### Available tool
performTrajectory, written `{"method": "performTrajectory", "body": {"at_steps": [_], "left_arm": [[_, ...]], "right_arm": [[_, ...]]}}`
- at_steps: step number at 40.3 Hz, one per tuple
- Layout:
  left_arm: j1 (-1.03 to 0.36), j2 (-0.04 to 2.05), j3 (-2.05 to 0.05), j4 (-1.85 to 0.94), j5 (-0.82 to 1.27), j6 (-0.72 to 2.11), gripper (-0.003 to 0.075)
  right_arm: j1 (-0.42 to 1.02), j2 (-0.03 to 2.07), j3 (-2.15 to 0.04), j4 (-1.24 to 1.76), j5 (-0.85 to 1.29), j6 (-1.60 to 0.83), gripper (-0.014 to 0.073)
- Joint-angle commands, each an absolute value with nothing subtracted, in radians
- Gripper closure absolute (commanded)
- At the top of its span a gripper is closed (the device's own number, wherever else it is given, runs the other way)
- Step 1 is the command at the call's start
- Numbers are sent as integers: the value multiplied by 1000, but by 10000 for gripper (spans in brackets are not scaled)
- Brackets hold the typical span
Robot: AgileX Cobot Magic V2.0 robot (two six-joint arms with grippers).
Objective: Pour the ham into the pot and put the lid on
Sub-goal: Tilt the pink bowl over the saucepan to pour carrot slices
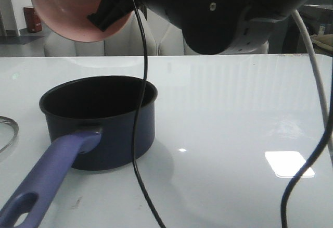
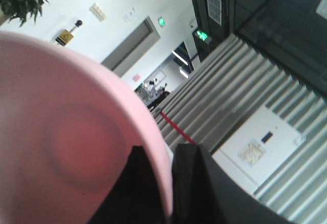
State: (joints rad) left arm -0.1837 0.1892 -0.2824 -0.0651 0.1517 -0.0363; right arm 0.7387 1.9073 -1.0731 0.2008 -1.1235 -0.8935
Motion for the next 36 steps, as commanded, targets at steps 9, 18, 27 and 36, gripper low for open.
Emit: {"method": "performTrajectory", "body": {"at_steps": [9,18,27,36], "left_arm": [[-192,196,-310,-66,76,-37,606],[-192,196,-310,-66,76,-37,606],[-192,196,-310,-66,76,-37,606],[-192,196,-310,-66,76,-37,606]], "right_arm": [[737,1790,-1097,619,-1035,-770,456],[722,1663,-1100,659,-605,-776,456],[685,1571,-1100,668,-231,-834,456],[579,1513,-1100,769,47,-834,456]]}}
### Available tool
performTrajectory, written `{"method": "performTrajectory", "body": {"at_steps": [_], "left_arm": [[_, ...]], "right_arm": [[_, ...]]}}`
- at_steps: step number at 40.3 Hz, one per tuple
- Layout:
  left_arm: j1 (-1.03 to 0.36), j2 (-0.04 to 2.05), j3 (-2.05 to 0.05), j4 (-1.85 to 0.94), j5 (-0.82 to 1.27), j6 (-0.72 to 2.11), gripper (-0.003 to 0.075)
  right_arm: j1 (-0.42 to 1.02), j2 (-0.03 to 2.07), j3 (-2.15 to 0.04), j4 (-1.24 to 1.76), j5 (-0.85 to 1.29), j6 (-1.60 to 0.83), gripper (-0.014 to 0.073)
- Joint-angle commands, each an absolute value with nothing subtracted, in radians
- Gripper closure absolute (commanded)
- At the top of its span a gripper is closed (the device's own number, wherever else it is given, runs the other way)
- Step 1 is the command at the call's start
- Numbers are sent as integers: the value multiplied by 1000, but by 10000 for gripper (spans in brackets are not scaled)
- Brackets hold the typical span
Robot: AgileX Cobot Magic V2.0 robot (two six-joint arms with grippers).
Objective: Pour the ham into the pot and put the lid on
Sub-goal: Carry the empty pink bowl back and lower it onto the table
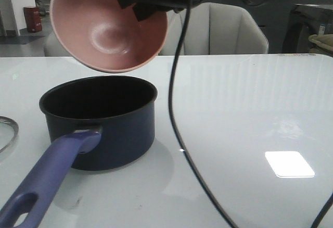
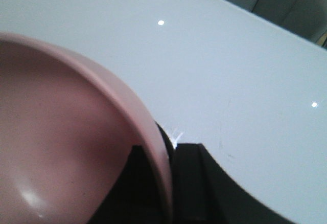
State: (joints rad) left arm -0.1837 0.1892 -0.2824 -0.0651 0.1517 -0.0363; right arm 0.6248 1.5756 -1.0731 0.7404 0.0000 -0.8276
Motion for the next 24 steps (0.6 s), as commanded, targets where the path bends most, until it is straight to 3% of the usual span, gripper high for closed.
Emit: {"method": "performTrajectory", "body": {"at_steps": [1,24], "left_arm": [[-192,196,-310,-66,76,-37,606],[-192,196,-310,-66,76,-37,606]], "right_arm": [[566,1512,-1100,769,71,-834,456],[250,1455,-1100,665,400,-694,456]]}}
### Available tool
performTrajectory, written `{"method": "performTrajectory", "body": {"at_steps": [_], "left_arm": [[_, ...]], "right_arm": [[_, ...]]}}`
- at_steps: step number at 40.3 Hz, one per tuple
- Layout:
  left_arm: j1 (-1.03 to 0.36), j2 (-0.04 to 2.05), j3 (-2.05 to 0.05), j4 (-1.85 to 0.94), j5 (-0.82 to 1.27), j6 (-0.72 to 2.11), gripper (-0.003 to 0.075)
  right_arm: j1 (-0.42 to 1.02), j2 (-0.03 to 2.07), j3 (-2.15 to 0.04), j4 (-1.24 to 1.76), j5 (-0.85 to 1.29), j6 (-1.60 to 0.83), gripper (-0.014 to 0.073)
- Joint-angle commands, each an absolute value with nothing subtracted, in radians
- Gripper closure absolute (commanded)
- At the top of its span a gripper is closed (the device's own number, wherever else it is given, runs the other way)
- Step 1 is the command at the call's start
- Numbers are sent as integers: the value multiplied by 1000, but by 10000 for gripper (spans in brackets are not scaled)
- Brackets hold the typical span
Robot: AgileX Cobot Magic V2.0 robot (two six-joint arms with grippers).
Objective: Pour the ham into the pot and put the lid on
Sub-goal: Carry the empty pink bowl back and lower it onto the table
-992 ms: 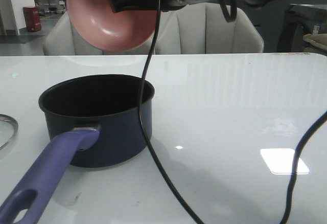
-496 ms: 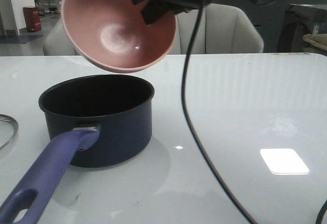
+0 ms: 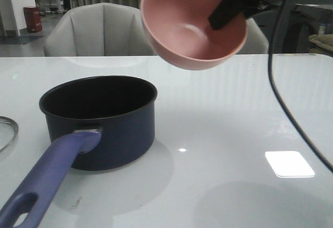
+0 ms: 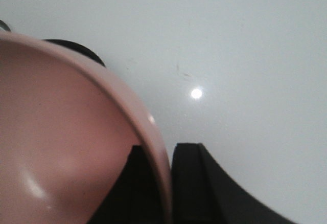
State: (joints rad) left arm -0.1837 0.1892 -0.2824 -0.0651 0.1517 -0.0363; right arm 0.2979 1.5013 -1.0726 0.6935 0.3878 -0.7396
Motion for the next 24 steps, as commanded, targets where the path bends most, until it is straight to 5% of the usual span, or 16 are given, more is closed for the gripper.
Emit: {"method": "performTrajectory", "body": {"at_steps": [1,24], "left_arm": [[-192,196,-310,-66,76,-37,606],[-192,196,-306,-66,76,-37,606]], "right_arm": [[234,1455,-1100,650,410,-679,456],[58,1541,-1100,335,618,-306,456]]}}
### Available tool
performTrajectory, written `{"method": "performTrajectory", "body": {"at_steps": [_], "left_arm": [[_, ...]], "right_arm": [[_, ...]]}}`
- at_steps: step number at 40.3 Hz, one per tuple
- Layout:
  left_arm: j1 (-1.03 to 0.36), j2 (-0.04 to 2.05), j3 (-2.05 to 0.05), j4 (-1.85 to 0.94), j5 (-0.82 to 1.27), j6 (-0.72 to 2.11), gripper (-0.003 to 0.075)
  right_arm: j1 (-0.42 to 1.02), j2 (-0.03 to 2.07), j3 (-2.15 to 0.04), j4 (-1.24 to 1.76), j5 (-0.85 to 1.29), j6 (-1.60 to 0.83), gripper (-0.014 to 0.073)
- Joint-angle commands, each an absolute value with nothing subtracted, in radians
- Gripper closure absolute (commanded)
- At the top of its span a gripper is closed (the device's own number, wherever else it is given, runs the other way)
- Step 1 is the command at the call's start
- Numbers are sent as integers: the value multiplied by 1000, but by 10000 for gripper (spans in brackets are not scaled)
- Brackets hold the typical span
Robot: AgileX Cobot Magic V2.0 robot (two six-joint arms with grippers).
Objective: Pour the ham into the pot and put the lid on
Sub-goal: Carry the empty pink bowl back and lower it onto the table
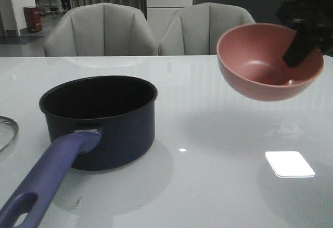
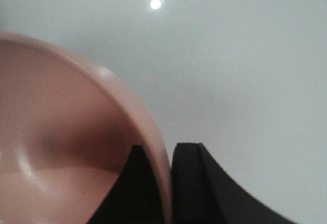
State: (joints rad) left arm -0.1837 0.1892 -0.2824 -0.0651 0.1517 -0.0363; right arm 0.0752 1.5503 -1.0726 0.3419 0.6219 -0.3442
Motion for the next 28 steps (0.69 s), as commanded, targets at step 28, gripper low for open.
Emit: {"method": "performTrajectory", "body": {"at_steps": [28], "left_arm": [[-192,196,-306,-66,73,-37,606]], "right_arm": [[-32,1802,-1235,327,778,-219,342]]}}
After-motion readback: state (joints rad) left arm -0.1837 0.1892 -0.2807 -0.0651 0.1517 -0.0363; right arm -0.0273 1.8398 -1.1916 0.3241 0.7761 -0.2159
